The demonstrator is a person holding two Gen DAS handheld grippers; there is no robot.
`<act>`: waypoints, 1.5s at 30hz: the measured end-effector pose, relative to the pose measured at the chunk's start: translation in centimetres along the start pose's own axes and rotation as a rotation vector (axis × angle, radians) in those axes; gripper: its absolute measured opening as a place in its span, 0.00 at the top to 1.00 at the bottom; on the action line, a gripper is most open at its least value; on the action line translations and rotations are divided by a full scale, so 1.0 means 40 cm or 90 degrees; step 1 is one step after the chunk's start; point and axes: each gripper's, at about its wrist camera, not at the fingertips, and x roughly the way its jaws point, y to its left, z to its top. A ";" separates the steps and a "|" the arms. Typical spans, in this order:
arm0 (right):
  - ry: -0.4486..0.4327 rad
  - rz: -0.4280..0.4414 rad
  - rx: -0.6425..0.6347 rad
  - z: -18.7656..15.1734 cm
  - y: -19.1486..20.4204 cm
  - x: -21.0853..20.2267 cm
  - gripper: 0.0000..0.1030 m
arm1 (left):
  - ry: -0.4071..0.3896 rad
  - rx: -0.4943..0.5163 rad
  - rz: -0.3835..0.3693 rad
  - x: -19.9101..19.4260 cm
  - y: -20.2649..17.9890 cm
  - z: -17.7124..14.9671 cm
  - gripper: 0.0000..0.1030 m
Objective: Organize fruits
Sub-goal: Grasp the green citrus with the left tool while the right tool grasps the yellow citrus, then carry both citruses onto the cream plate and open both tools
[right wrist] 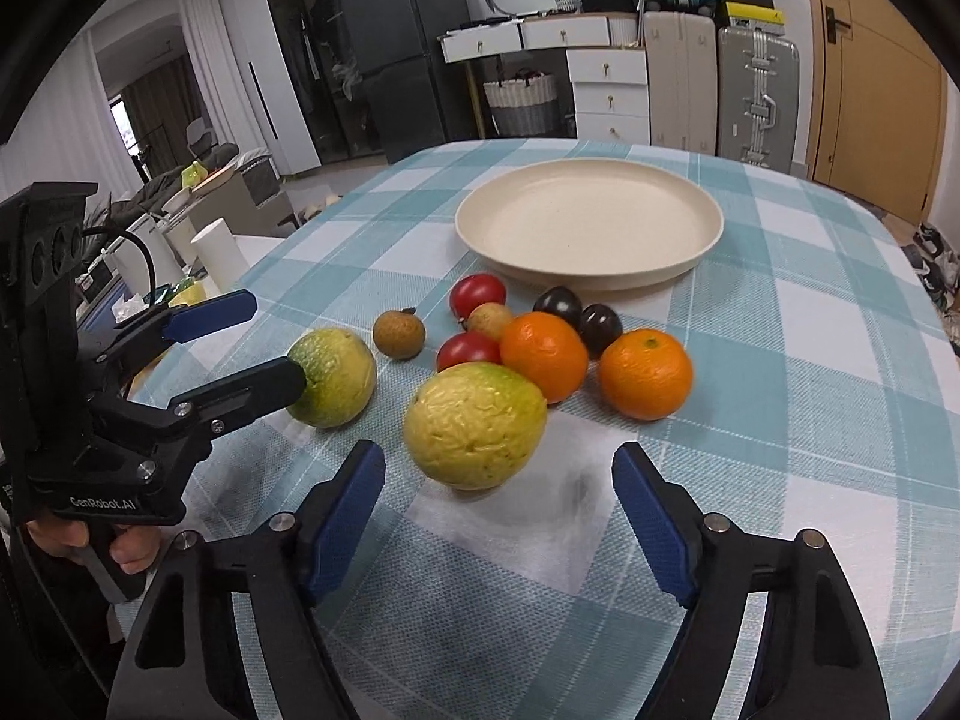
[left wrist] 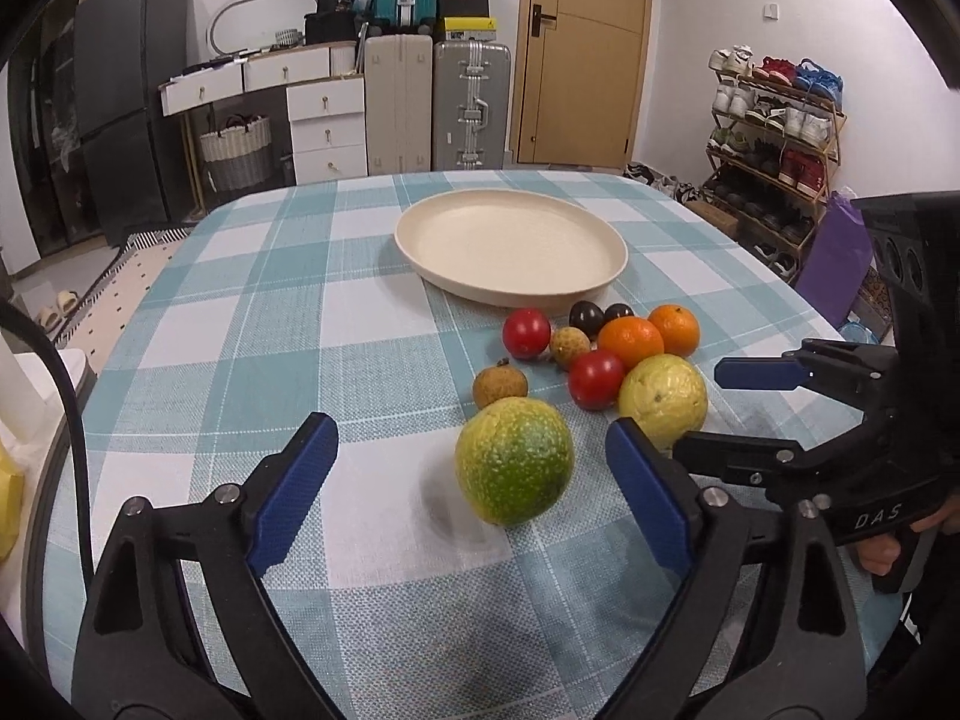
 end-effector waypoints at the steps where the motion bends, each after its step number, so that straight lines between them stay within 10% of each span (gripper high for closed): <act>1: 0.001 0.003 0.002 0.002 0.002 0.005 0.24 | 0.007 -0.003 -0.002 0.006 0.002 0.000 0.13; 19: 0.032 0.026 0.020 0.034 0.000 0.061 0.48 | 0.098 0.000 -0.070 0.071 -0.011 -0.009 0.55; 45: -0.094 -0.004 0.037 0.060 -0.052 -0.075 0.49 | -0.032 -0.003 -0.062 -0.010 -0.032 0.080 0.57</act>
